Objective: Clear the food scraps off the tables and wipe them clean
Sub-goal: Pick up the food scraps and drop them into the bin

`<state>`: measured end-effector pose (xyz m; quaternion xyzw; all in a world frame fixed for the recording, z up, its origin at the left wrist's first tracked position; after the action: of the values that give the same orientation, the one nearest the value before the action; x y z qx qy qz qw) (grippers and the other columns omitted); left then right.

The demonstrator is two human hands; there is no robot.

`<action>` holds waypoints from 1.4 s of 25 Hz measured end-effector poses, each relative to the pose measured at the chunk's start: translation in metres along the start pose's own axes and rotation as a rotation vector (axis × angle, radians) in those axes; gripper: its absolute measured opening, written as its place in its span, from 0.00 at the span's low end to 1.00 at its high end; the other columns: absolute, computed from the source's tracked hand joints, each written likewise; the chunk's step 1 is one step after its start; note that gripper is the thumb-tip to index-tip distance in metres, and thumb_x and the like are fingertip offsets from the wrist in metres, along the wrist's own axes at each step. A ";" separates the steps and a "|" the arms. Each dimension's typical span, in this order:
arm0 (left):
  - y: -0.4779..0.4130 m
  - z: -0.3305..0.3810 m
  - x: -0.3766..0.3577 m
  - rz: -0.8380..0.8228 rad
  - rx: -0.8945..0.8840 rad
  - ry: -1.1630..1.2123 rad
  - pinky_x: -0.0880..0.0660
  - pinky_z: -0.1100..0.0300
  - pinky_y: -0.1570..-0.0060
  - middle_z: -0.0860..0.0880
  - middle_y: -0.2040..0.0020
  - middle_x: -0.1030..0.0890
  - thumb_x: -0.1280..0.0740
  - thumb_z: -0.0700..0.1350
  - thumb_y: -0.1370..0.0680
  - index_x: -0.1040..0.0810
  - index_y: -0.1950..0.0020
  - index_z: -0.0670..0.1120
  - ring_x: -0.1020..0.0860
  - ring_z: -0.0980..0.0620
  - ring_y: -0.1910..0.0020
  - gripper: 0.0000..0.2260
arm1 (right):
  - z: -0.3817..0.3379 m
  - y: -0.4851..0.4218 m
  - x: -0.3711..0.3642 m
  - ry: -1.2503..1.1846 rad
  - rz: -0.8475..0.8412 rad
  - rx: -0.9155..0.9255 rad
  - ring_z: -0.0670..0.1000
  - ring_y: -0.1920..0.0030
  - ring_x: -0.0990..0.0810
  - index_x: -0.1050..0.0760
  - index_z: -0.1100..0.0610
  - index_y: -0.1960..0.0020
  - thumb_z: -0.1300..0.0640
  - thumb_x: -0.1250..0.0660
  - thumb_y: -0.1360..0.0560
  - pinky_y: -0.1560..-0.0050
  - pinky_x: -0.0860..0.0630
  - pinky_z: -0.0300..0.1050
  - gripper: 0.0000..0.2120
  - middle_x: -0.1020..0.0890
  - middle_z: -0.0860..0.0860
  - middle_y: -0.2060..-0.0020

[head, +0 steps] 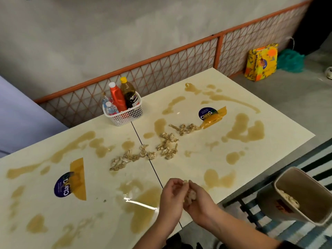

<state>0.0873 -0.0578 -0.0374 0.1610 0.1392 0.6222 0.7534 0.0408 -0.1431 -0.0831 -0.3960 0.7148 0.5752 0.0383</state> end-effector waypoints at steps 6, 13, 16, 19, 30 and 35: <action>0.050 -0.013 -0.064 0.003 -0.069 -0.227 0.25 0.67 0.60 0.49 0.62 0.16 0.28 0.40 0.24 0.22 0.55 0.44 0.17 0.55 0.61 0.04 | -0.008 0.048 0.050 -0.296 -0.021 -0.082 0.53 0.60 0.23 0.27 0.61 0.56 0.51 0.44 0.15 0.56 0.28 0.45 0.17 0.21 0.56 0.69; 0.083 -0.035 -0.125 -0.099 -0.009 -0.248 0.22 0.58 0.57 0.48 0.62 0.15 0.26 0.48 0.25 0.20 0.58 0.48 0.17 0.52 0.61 0.06 | -0.038 0.048 0.152 0.180 0.042 0.078 0.47 0.74 0.29 0.24 0.66 0.48 0.50 0.43 0.14 0.75 0.31 0.39 0.19 0.26 0.54 0.71; 0.086 -0.030 -0.145 -0.118 -0.054 -0.256 0.24 0.58 0.54 0.50 0.61 0.16 0.26 0.44 0.25 0.18 0.57 0.46 0.19 0.55 0.59 0.04 | -0.058 0.046 0.220 0.160 0.194 0.042 0.46 0.78 0.40 0.28 0.60 0.53 0.48 0.42 0.15 0.80 0.42 0.38 0.17 0.36 0.49 0.75; 0.084 -0.035 -0.161 -0.155 0.002 -0.221 0.23 0.59 0.60 0.47 0.59 0.16 0.27 0.43 0.24 0.18 0.55 0.43 0.18 0.51 0.58 0.04 | -0.101 0.048 0.294 0.033 0.282 0.096 0.47 0.76 0.44 0.35 0.54 0.64 0.49 0.44 0.15 0.77 0.45 0.40 0.19 0.40 0.48 0.74; 0.079 -0.044 -0.225 -0.261 0.119 -0.218 0.26 0.62 0.66 0.43 0.57 0.15 0.29 0.42 0.23 0.19 0.51 0.39 0.19 0.51 0.61 0.06 | -0.252 0.034 0.421 -0.281 0.526 0.331 0.63 0.32 0.24 0.42 0.59 0.21 0.62 0.42 0.15 0.39 0.21 0.53 0.24 0.29 0.61 0.28; 0.060 -0.039 -0.243 -0.295 0.103 -0.256 0.25 0.57 0.61 0.42 0.56 0.15 0.28 0.42 0.23 0.18 0.51 0.40 0.19 0.52 0.61 0.06 | -0.270 0.057 0.409 0.487 0.762 0.333 0.61 0.30 0.28 0.43 0.56 0.20 0.43 0.37 0.19 0.29 0.30 0.62 0.33 0.29 0.56 0.27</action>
<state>-0.0279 -0.2829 -0.0455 0.2551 0.0958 0.4716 0.8386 -0.1649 -0.5848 -0.1565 -0.2174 0.8796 0.3165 -0.2808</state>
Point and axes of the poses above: each hand's wrist, its own y-axis away from the middle knuckle, its own x-axis out of the back of the hand, z = x × y, the point moved 8 cm from there along -y, towards the middle knuckle
